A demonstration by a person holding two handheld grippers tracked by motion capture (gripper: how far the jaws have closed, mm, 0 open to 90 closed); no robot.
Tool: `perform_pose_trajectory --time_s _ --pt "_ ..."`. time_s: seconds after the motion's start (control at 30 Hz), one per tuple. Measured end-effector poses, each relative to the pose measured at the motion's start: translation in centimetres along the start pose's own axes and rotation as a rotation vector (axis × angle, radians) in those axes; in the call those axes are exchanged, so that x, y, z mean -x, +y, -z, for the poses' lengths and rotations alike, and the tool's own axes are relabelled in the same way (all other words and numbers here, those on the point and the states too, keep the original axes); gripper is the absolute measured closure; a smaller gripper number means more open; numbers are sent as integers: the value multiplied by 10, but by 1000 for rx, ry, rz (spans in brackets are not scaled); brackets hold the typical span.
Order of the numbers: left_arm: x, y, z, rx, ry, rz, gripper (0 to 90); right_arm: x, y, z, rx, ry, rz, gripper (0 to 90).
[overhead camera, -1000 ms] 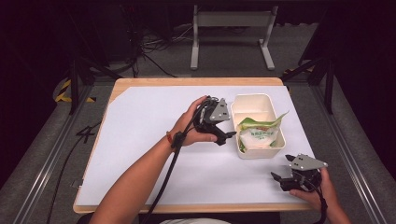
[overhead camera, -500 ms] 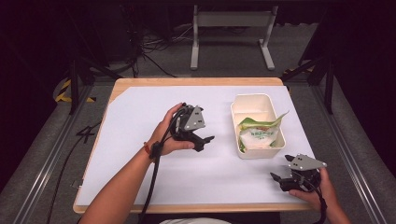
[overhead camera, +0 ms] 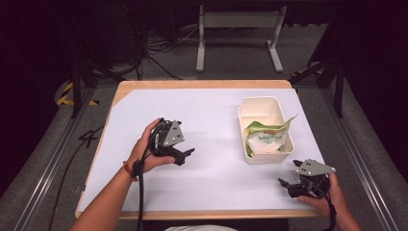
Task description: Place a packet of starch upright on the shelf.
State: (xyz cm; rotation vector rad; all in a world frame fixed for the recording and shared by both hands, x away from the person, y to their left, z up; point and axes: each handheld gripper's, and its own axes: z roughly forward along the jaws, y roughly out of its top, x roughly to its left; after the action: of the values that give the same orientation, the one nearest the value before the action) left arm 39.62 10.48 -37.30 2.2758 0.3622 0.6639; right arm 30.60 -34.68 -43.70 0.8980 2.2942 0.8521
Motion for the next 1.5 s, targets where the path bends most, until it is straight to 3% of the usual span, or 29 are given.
perform_pose_trajectory --time_s 0.47,0.97,1.23,1.43,1.5 --pt "-3 -43 14 -74 48 28 63 -1 0 0 -2 2 3 161" --pt "1 -94 35 -132 74 119 65 -1 1 1 4 4 -3 161" --pt "8 -114 49 -134 70 165 65 -1 1 2 10 -1 -10 158" --pt "10 -132 60 -101 73 235 69 -1 2 2 10 -7 -11 157" --pt "11 -134 61 -98 76 239 70 0 2 2 10 -9 -11 157"
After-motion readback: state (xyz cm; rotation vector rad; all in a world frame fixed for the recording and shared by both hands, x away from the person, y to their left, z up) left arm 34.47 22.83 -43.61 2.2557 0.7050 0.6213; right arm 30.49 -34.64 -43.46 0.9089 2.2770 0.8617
